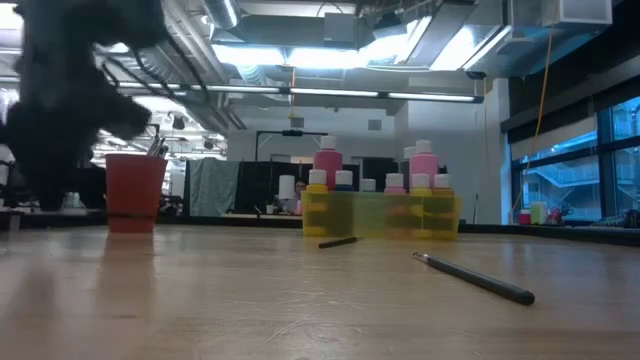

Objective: Pick & Place Paint Supplies
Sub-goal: Put the silver paint brush into the orange cup

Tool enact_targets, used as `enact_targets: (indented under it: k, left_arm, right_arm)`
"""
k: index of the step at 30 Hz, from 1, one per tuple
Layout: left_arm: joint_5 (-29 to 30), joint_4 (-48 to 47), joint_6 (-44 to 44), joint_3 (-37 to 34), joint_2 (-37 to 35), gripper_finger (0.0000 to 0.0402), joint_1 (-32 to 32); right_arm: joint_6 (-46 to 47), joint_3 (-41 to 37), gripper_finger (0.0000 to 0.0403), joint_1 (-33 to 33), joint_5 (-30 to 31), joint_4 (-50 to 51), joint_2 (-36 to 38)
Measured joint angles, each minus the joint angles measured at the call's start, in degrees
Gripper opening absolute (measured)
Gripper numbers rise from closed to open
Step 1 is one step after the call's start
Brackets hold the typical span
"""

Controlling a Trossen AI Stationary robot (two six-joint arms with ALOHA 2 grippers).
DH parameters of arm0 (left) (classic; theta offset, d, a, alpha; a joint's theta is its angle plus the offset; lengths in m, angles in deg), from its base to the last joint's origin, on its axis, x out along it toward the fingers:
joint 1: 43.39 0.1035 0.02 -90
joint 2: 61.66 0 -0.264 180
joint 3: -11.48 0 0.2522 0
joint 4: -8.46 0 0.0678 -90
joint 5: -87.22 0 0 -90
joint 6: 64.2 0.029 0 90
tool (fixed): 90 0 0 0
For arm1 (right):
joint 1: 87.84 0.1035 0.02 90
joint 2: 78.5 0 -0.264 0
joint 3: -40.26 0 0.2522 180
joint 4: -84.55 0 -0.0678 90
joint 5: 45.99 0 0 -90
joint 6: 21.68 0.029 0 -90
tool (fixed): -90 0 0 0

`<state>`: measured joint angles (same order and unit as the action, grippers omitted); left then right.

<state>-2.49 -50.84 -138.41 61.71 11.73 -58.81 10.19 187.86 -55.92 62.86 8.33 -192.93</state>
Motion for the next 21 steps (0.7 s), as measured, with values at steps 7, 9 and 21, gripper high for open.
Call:
enact_targets:
  k: [7,9,21]
  left_arm:
    - [-1.67,-9.75,4.43,9.76,-3.53,0.0003,-5.09]
    - [-0.88,-15.04,5.07,14.37,-4.02,0.0002,-6.66]
    - [16.96,-43.99,25.36,47.34,-1.17,0.0002,-6.81]
  right_arm:
    - [-0.90,0.00,0.0203,-0.07,0.74,-0.02,0.17]
    - [-1.11,0.00,0.0203,-0.07,1.29,-0.01,0.17]
    - [0.82,0.00,0.0203,-0.11,3.67,-0.02,0.17]
